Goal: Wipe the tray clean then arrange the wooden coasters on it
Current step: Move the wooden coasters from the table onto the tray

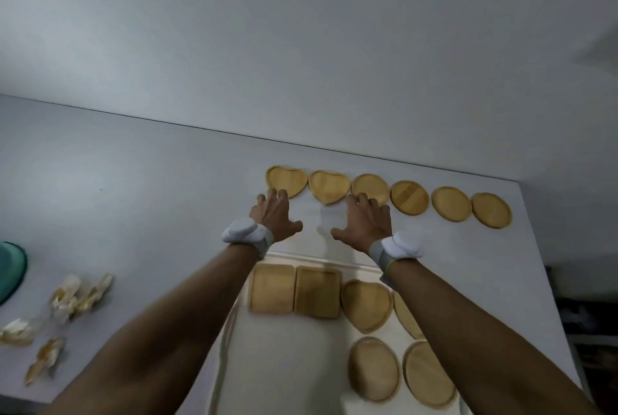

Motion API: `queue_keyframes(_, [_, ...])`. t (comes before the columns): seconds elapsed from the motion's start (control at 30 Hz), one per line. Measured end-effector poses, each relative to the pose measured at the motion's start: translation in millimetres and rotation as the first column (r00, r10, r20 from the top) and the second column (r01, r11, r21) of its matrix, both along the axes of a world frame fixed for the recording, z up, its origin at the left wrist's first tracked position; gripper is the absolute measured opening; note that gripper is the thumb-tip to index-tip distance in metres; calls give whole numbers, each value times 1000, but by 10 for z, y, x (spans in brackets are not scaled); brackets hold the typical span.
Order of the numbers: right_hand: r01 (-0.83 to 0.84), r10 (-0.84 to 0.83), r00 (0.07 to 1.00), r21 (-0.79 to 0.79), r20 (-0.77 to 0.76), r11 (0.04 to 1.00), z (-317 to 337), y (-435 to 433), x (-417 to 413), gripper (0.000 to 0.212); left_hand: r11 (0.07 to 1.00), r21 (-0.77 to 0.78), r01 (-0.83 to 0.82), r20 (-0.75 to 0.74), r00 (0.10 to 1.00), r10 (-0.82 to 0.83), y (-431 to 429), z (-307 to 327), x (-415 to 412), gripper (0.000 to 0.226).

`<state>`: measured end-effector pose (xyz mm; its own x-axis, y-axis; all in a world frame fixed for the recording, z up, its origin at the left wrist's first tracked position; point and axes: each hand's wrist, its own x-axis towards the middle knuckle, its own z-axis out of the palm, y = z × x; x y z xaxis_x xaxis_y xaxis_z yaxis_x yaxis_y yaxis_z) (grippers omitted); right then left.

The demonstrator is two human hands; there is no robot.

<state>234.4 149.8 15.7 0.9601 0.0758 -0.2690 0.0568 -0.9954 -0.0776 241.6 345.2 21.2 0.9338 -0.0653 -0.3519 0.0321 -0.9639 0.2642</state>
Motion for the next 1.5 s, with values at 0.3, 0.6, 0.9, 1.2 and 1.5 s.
queue_keyframes(0.3, [-8, 6, 998, -45, -62, 999, -259, 270, 696, 73, 998, 0, 59, -53, 997, -59, 235, -192, 724, 83])
queue_keyframes(0.6, [-87, 75, 990, -102, -115, 991, -391, 347, 1114, 92, 993, -38, 113, -91, 989, -116, 265, -304, 1047, 90])
queue_keyframes(0.9, [-156, 147, 986, -114, -83, 981, -399, 329, 1138, 88, 989, -54, 141, -47, 989, -144, 275, -363, 1081, 90])
queue_keyframes(1.2, [-126, 122, 992, -109, -43, 986, -179, 353, 776, 69, 992, -46, 120, -16, 993, -121, 315, -212, 742, 92])
queue_keyframes(1.5, [-148, 147, 989, -107, -16, 983, 136, 292, -16, 76, 996, -41, 85, 25, 996, -84, 266, 27, -14, 90])
